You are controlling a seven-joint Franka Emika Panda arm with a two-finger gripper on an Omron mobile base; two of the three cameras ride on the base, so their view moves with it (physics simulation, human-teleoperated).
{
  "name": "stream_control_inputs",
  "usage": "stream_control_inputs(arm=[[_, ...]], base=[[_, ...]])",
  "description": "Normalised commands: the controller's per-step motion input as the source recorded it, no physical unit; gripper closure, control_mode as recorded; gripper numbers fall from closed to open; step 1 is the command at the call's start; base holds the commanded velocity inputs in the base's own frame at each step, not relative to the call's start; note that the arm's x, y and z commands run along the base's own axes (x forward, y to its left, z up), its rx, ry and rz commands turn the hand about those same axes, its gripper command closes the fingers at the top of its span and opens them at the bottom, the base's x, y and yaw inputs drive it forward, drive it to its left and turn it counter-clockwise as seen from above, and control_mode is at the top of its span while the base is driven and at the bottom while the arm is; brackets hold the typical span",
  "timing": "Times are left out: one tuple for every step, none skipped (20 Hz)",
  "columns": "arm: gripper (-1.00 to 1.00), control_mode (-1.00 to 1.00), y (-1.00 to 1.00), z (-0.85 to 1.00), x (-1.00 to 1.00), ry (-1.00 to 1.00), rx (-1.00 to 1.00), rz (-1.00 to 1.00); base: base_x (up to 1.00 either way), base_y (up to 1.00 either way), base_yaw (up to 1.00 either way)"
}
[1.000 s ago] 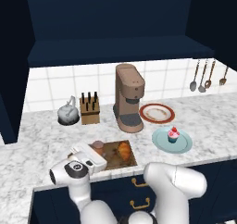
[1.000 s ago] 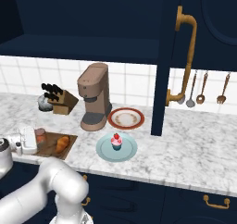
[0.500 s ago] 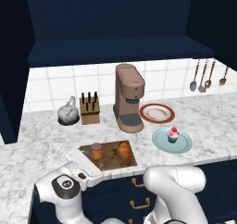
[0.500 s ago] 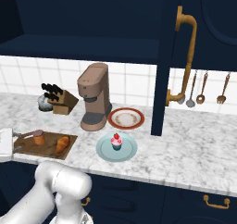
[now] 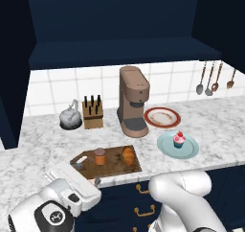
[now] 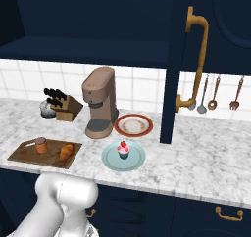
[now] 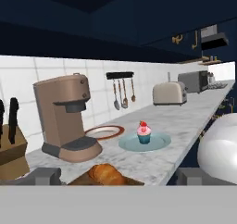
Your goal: From the different types of pastries on the counter, select a croissant and place it on the cutting board. Then retrieve a jar of jam from the cabinet and place it alongside the croissant on the cutting board.
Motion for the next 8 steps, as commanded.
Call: stream_control_inputs(arm=[[-1.0,-1.0,0.74,0.0,-0.42,0.03,0.0,0.0],[-1.0,-1.0,0.79,0.0,-0.39,0.03,0.0,0.0],[-1.0,-1.0,0.8,0.03,-0.49,0.01,0.0,0.0],[-1.0,-1.0,0.72,0.1,-0.66,0.0,0.0,0.0],[-1.0,-1.0,0.74,0.04,-0.59,0.0,0.0,0.0],[-1.0,-1.0,0.66,0.04,-0.49,0.0,0.0,0.0],[-1.0,-1.0,0.66,0.28,-0.61,0.0,0.0,0.0],[-1.0,-1.0,0.66,0.21,-0.59,0.0,0.0,0.0]], base=[[0.0,0.0,0.0],[0.0,0.0,0.0],[0.0,0.0,0.0],[0.0,0.0,0.0],[0.0,0.0,0.0],[0.0,0.0,0.0],[0.0,0.0,0.0],[0.0,0.0,0.0]])
